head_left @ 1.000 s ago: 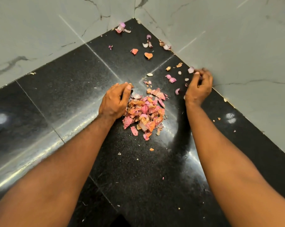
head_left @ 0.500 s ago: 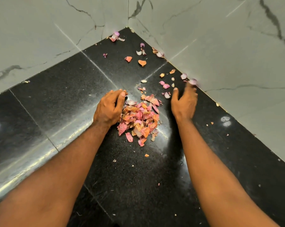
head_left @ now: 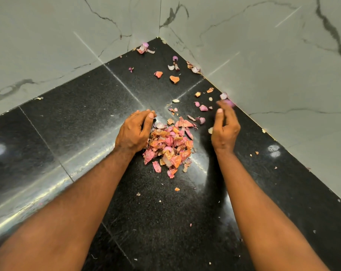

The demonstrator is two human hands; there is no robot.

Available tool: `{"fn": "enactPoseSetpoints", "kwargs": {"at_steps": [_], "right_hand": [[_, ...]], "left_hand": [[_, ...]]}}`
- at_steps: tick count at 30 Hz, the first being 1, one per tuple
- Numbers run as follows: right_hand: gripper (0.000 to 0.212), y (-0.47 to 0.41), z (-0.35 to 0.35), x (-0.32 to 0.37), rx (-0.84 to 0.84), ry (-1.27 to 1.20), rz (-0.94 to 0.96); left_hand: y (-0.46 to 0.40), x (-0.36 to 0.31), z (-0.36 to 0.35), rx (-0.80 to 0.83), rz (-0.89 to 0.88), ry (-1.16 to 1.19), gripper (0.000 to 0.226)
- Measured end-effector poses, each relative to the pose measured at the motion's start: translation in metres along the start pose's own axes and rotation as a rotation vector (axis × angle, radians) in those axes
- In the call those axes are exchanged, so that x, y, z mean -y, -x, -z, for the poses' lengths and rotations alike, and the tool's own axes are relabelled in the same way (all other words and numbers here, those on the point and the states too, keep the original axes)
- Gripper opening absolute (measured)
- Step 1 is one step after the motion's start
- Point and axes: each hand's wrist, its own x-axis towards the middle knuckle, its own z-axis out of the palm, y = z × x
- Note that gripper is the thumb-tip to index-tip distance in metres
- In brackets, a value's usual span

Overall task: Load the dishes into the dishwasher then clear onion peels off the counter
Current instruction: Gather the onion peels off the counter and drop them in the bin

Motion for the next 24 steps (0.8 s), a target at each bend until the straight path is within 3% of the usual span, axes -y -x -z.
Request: {"fn": "enactPoseSetpoints", "kwargs": {"at_steps": [1, 3, 5, 6, 8, 10, 12, 14, 18, 20, 22, 24], "right_hand": [[0.045, -0.004, -0.001, 0.000, -0.037, 0.101, -0.095], [0.060, -0.007, -0.007, 0.000, 0.131, 0.294, -0.230], [0.053, 0.000, -0.010, 0.004, 0.347, 0.229, -0.126], [0.046, 0.004, -0.008, 0.007, 0.373, 0.113, -0.029], [0.031, 0.011, -0.002, 0.008, 0.253, -0.082, 0.120], [0.027, 0.010, 0.000, 0.004, 0.025, -0.036, 0.101], [0.044, -0.001, -0.003, -0.001, -0.118, 0.229, -0.161], [0.063, -0.002, -0.008, -0.002, -0.077, 0.370, -0.356], [0.042, 0.014, -0.004, 0.015, 0.067, -0.012, 0.034], [0.034, 0.021, 0.003, 0.017, -0.054, -0.002, 0.167], [0.038, 0.019, 0.003, 0.009, -0.245, 0.168, 0.031], [0.056, 0.018, 0.001, 0.003, -0.252, 0.322, -0.282]], "left_hand": [[0.000, 0.000, 0.000, 0.000, 0.002, -0.004, 0.043], [0.001, 0.000, 0.000, 0.004, 0.005, -0.003, 0.046], [0.001, 0.002, -0.001, 0.011, 0.015, -0.006, 0.050], [0.000, 0.003, -0.001, 0.013, 0.016, -0.007, 0.051], [0.000, 0.005, -0.002, 0.007, 0.011, -0.007, 0.053], [-0.001, 0.007, -0.003, -0.003, 0.004, -0.004, 0.053], [-0.001, 0.006, -0.004, -0.009, -0.003, 0.000, 0.050], [0.000, 0.006, -0.004, -0.006, 0.001, 0.000, 0.050], [0.000, 0.006, -0.003, -0.001, 0.011, -0.005, 0.051], [-0.001, 0.006, -0.003, -0.005, 0.002, -0.002, 0.049], [-0.001, 0.006, -0.004, -0.011, -0.005, 0.000, 0.047], [-0.001, 0.007, -0.004, -0.012, -0.002, 0.003, 0.047]]}}
